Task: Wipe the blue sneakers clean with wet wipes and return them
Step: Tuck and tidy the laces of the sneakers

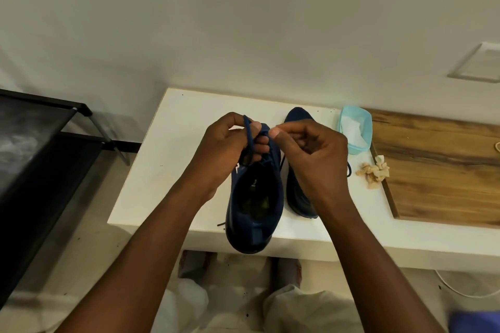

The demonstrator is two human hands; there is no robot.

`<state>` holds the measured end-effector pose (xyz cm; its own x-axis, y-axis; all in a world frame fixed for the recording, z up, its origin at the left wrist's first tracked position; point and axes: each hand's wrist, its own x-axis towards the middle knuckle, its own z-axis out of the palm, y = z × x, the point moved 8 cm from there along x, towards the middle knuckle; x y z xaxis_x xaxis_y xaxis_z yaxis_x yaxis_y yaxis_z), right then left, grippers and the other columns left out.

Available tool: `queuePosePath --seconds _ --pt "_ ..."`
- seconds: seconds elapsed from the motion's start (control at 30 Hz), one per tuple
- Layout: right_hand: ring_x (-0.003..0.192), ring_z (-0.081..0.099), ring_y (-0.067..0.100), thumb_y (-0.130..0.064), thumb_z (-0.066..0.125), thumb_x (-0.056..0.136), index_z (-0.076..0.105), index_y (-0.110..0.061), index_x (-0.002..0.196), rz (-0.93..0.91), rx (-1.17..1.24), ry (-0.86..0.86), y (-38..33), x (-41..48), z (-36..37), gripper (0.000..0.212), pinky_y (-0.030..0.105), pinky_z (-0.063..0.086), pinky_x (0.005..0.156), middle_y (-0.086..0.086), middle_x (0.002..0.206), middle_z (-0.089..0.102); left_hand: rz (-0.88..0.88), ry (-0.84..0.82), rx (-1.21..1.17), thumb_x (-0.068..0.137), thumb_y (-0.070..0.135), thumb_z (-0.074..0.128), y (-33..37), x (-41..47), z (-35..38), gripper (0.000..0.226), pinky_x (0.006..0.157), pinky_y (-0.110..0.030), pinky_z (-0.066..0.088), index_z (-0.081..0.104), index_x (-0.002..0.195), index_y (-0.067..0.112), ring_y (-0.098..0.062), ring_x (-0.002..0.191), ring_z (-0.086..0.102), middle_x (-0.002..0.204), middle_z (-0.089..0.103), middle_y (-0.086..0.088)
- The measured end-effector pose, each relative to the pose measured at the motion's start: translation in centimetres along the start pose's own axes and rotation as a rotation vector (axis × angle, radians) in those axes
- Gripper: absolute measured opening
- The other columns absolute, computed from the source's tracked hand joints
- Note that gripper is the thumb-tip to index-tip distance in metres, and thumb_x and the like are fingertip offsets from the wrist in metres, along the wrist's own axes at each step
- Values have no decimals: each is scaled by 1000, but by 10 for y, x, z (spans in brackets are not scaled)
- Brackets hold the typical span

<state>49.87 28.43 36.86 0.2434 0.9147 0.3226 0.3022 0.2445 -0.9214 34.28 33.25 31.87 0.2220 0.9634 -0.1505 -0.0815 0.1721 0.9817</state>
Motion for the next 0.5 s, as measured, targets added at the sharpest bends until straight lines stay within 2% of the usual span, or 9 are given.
queuePosePath --seconds 0.07,0.13,0.2,0.27,0.33,0.37,0.43,0.5 --pt "65 70 11 -10 67 92 73 -7 94 98 88 -175 3 -6 16 7 20 53 57 2 76 74 13 -10 -27 96 15 65 0 -1 -1 10 79 -42 58 68 101 7 -24 74 69 81 73 -11" --pt "65 72 17 -12 66 93 71 -11 95 186 16 -288 16 -12 25 5 28 56 55 3 74 74 42 3 2 92 10 70 1 -1 -5 8 81 -48 57 70 98 6 -29 78 68 89 74 -18" --pt "68 71 13 -17 74 88 69 -17 91 176 -136 -212 26 -10 18 6 28 57 60 -2 74 72 84 31 43 88 2 73 4 -1 -11 8 79 -48 59 72 91 9 -28 79 69 91 74 -19" --pt "70 67 9 -22 80 81 67 -19 91 145 -218 -107 29 -7 9 17 22 57 64 -5 76 70 146 41 120 85 -3 73 8 0 -11 15 69 -36 58 72 86 11 -21 75 70 85 74 -16" --pt "72 69 12 -23 80 82 66 -18 96 169 -147 -107 31 -6 11 21 28 60 66 -2 78 70 194 -8 145 84 -1 76 11 -2 -4 12 67 -25 54 71 87 9 -15 73 70 81 73 -9" --pt "73 70 14 -22 79 83 66 -17 99 191 -107 -119 33 -6 13 21 34 61 66 0 79 71 206 -37 145 83 1 78 12 -3 0 10 67 -24 55 71 88 7 -14 73 69 79 73 -5" --pt "73 73 19 -19 77 84 65 -14 102 225 -44 -122 36 -7 15 22 41 62 64 4 80 72 230 -63 174 83 6 80 12 -4 4 10 69 -27 58 70 88 7 -15 76 70 78 71 2" --pt "72 74 21 -13 76 85 65 -8 103 244 55 -124 36 -7 17 22 38 62 64 7 81 74 247 -34 212 84 11 80 11 -2 3 11 70 -30 60 70 87 9 -21 77 70 80 71 -2"
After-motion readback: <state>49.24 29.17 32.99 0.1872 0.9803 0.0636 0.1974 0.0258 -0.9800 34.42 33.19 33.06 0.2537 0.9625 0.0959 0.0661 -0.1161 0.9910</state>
